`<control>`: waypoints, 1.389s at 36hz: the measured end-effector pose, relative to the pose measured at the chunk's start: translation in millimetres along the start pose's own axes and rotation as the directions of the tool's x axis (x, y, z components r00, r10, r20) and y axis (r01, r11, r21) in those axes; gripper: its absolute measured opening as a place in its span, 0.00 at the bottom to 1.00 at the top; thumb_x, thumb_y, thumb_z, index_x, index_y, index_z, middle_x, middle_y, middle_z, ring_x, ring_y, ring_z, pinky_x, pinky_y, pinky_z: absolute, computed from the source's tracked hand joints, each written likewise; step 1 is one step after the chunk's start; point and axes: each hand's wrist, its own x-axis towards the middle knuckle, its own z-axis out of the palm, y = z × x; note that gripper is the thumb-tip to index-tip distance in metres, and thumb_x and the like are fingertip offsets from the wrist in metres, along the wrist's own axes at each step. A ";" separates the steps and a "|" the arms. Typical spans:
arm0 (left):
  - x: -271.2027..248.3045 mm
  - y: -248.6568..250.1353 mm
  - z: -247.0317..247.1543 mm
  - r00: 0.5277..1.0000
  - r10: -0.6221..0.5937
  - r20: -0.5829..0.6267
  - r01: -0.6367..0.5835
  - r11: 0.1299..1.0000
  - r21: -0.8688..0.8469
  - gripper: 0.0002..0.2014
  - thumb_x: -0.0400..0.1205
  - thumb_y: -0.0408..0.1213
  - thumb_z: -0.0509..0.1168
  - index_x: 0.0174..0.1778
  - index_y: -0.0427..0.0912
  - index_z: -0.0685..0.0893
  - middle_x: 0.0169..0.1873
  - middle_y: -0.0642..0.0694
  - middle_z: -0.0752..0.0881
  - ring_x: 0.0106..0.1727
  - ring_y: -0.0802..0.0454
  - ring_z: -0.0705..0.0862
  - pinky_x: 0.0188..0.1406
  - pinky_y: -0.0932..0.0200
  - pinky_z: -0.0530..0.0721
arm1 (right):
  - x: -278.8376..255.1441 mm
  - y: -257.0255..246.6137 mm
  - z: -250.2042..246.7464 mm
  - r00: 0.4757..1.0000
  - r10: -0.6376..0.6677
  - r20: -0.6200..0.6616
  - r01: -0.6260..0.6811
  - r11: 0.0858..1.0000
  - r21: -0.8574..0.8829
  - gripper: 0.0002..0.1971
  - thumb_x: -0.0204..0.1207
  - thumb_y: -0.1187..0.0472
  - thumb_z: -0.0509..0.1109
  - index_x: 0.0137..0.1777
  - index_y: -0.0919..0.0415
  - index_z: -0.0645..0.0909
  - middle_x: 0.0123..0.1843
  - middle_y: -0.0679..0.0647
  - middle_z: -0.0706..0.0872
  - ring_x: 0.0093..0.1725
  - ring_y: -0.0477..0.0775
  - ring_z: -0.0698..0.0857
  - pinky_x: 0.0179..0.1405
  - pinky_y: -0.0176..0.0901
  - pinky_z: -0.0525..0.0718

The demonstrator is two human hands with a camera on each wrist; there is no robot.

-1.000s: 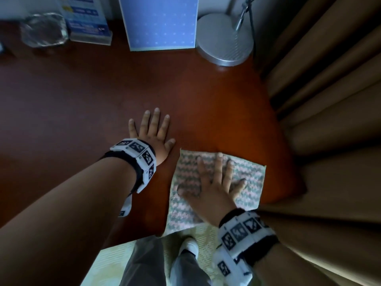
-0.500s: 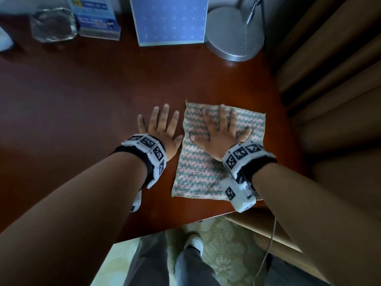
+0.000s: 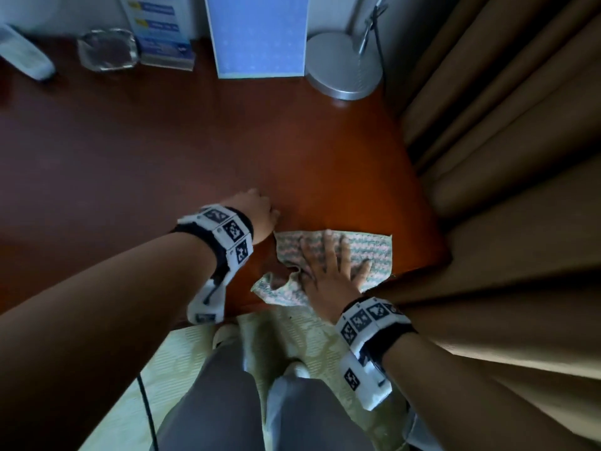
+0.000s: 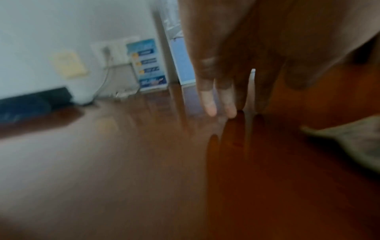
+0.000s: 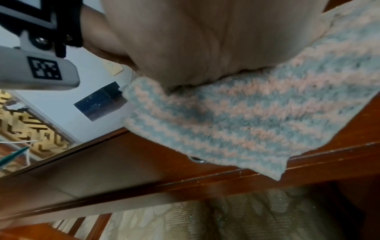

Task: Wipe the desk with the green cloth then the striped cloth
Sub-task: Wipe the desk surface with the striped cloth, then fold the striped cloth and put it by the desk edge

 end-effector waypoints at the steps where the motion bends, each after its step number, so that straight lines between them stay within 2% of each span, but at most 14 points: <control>1: -11.7 3.2 3.9 1.000 -0.003 0.015 0.005 0.997 -0.074 0.24 0.88 0.50 0.47 0.70 0.41 0.76 0.68 0.40 0.75 0.64 0.41 0.77 0.64 0.46 0.77 | -5.9 -2.1 -0.3 1.000 -0.015 -0.013 0.015 1.000 0.000 0.27 0.87 0.45 0.41 0.81 0.36 0.32 0.82 0.49 0.24 0.80 0.61 0.24 0.72 0.80 0.32; 6: -47.3 19.6 29.4 0.999 -0.039 0.039 0.050 0.935 -0.350 0.21 0.88 0.49 0.49 0.68 0.40 0.78 0.63 0.40 0.82 0.60 0.43 0.80 0.53 0.56 0.74 | -21.7 -17.9 -14.2 0.987 -0.145 -0.071 0.156 0.970 0.185 0.26 0.88 0.51 0.43 0.84 0.43 0.43 0.86 0.46 0.38 0.84 0.51 0.36 0.75 0.73 0.35; 14: -95.4 9.7 27.3 0.975 -0.215 -0.058 0.135 0.775 -0.617 0.18 0.87 0.42 0.56 0.31 0.43 0.78 0.27 0.48 0.78 0.29 0.54 0.75 0.25 0.61 0.69 | -41.0 -50.3 -30.3 0.945 -0.324 -0.052 0.328 0.922 0.205 0.28 0.88 0.50 0.42 0.85 0.50 0.39 0.85 0.45 0.37 0.84 0.47 0.37 0.80 0.61 0.36; 19: -136.4 -13.6 5.4 0.972 -0.178 -0.156 0.003 0.666 -0.746 0.08 0.87 0.38 0.55 0.47 0.46 0.79 0.42 0.46 0.84 0.43 0.47 0.83 0.47 0.50 0.83 | -53.9 -56.7 -52.6 0.889 -0.456 -0.043 0.434 0.810 0.394 0.44 0.77 0.40 0.63 0.77 0.29 0.29 0.86 0.45 0.45 0.84 0.50 0.43 0.81 0.64 0.39; 22: -167.4 -29.8 -12.1 0.970 -0.148 -0.194 -0.067 0.601 -0.796 0.09 0.87 0.39 0.55 0.41 0.51 0.76 0.38 0.48 0.81 0.37 0.49 0.80 0.40 0.51 0.81 | -68.7 -72.1 -69.6 0.864 -0.503 -0.035 0.453 0.744 0.491 0.48 0.62 0.38 0.69 0.68 0.12 0.34 0.85 0.44 0.53 0.84 0.51 0.50 0.79 0.67 0.56; 24: -190.2 -42.2 -23.3 0.960 -0.171 -0.224 -0.107 0.515 -0.850 0.10 0.87 0.38 0.53 0.40 0.49 0.74 0.35 0.47 0.77 0.32 0.52 0.75 0.34 0.55 0.75 | -78.7 -88.8 -80.3 0.837 -0.543 -0.063 0.482 0.678 0.555 0.50 0.67 0.48 0.74 0.77 0.22 0.42 0.82 0.46 0.64 0.81 0.51 0.63 0.76 0.61 0.69; 26: -217.0 -54.8 -34.7 0.941 -0.210 -0.266 -0.143 0.464 -0.874 0.10 0.87 0.37 0.51 0.41 0.47 0.73 0.33 0.48 0.75 0.31 0.53 0.73 0.32 0.58 0.72 | -86.2 -108.3 -90.5 0.801 -0.591 -0.100 0.516 0.595 0.616 0.41 0.76 0.66 0.72 0.81 0.43 0.54 0.73 0.50 0.74 0.70 0.47 0.77 0.66 0.39 0.78; 28: -242.6 -73.5 -41.9 0.924 -0.233 -0.302 -0.187 0.416 -0.890 0.10 0.86 0.37 0.50 0.41 0.46 0.73 0.33 0.47 0.74 0.33 0.52 0.73 0.34 0.57 0.71 | -97.0 -134.0 -98.5 0.757 -0.641 -0.125 0.601 0.609 0.517 0.34 0.78 0.70 0.70 0.79 0.49 0.61 0.68 0.51 0.79 0.62 0.42 0.82 0.52 0.22 0.77; 32: -293.3 -120.6 -51.2 0.891 -0.303 -0.338 -0.223 0.357 -0.907 0.08 0.85 0.34 0.50 0.43 0.43 0.72 0.36 0.46 0.73 0.36 0.51 0.72 0.35 0.56 0.71 | -110.4 -190.8 -104.0 0.697 -0.700 -0.156 0.677 0.570 0.466 0.22 0.78 0.72 0.68 0.67 0.48 0.77 0.60 0.49 0.85 0.58 0.53 0.85 0.58 0.49 0.84; 37: -359.9 -195.6 -47.1 0.844 -0.359 -0.399 -0.223 0.441 -0.869 0.06 0.85 0.36 0.57 0.41 0.44 0.73 0.34 0.49 0.76 0.32 0.55 0.74 0.30 0.63 0.75 | -125.6 -269.9 -102.7 0.613 -0.782 -0.117 0.765 0.550 0.334 0.13 0.78 0.66 0.67 0.56 0.50 0.85 0.55 0.49 0.89 0.57 0.50 0.87 0.61 0.56 0.83; 39: -385.9 -227.9 -41.5 0.833 -0.348 -0.429 -0.233 0.481 -0.845 0.07 0.83 0.35 0.62 0.39 0.44 0.73 0.31 0.48 0.77 0.30 0.53 0.75 0.29 0.59 0.75 | -133.6 -303.9 -100.2 0.599 -0.791 -0.125 0.770 0.526 0.362 0.14 0.77 0.68 0.66 0.56 0.50 0.85 0.56 0.50 0.89 0.57 0.51 0.86 0.61 0.52 0.83; 42: -420.9 -274.4 -34.0 0.813 -0.348 -0.468 -0.263 0.498 -0.827 0.08 0.81 0.31 0.65 0.41 0.43 0.72 0.30 0.48 0.77 0.28 0.56 0.74 0.27 0.64 0.75 | -148.5 -356.1 -95.0 0.570 -0.821 -0.019 0.718 0.487 0.498 0.21 0.76 0.76 0.64 0.55 0.48 0.84 0.51 0.50 0.90 0.45 0.44 0.87 0.47 0.40 0.82; 45: -448.5 -314.5 -34.3 0.813 -0.311 -0.492 -0.313 0.479 -0.820 0.10 0.80 0.30 0.65 0.41 0.50 0.73 0.29 0.53 0.75 0.31 0.57 0.72 0.36 0.57 0.73 | -162.4 -403.5 -88.5 0.520 -0.842 0.144 0.717 0.521 0.463 0.18 0.65 0.66 0.65 0.53 0.51 0.84 0.38 0.44 0.87 0.34 0.39 0.82 0.36 0.34 0.78; 50: -478.0 -364.0 -42.2 0.800 -0.322 -0.506 -0.350 0.434 -0.830 0.12 0.80 0.28 0.65 0.45 0.53 0.78 0.46 0.45 0.83 0.46 0.50 0.78 0.46 0.55 0.75 | -174.2 -472.2 -80.7 0.474 -0.816 0.330 0.719 0.575 0.389 0.15 0.62 0.65 0.61 0.47 0.61 0.85 0.35 0.46 0.86 0.32 0.41 0.83 0.35 0.36 0.79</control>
